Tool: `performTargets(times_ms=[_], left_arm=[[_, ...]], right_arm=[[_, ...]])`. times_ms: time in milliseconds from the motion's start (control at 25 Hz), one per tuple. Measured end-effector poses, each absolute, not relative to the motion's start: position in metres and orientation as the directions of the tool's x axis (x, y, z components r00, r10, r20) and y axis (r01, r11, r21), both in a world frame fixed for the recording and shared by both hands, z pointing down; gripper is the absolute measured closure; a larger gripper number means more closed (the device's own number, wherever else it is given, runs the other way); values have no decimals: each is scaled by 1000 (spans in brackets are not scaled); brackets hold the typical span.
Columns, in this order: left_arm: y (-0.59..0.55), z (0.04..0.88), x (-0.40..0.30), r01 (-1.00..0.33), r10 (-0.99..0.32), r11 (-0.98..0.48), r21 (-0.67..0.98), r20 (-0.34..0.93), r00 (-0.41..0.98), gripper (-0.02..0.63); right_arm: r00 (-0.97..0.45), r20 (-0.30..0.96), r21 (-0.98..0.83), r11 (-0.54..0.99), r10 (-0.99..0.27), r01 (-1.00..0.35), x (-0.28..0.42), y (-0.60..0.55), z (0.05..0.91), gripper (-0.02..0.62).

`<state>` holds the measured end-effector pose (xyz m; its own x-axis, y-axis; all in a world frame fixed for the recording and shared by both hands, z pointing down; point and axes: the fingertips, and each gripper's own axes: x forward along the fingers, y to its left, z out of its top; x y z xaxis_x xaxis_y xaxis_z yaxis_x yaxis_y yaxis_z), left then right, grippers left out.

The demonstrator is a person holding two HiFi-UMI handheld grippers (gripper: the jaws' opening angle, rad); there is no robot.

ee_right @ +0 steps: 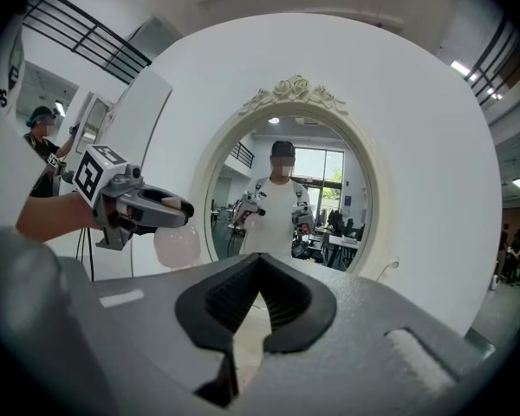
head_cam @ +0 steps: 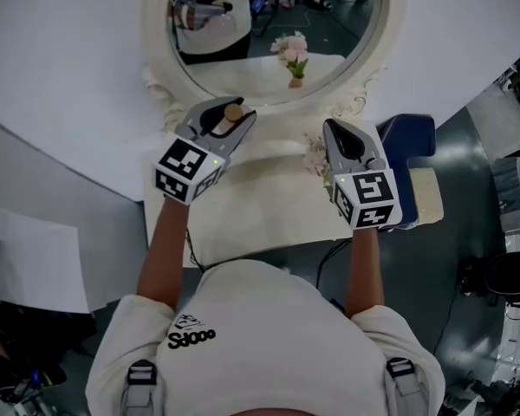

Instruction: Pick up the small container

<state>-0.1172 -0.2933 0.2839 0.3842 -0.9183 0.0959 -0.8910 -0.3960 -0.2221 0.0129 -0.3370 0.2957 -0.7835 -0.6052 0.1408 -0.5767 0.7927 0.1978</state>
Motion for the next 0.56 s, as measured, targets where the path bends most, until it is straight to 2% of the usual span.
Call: performTargets(times_ms=[560], left_arm=[[-294, 289, -122, -900, -924, -382, -208, 107, 368, 468]], right_arm=[[-792, 153, 197, 804, -591, -562, 7, -338, 296, 594]])
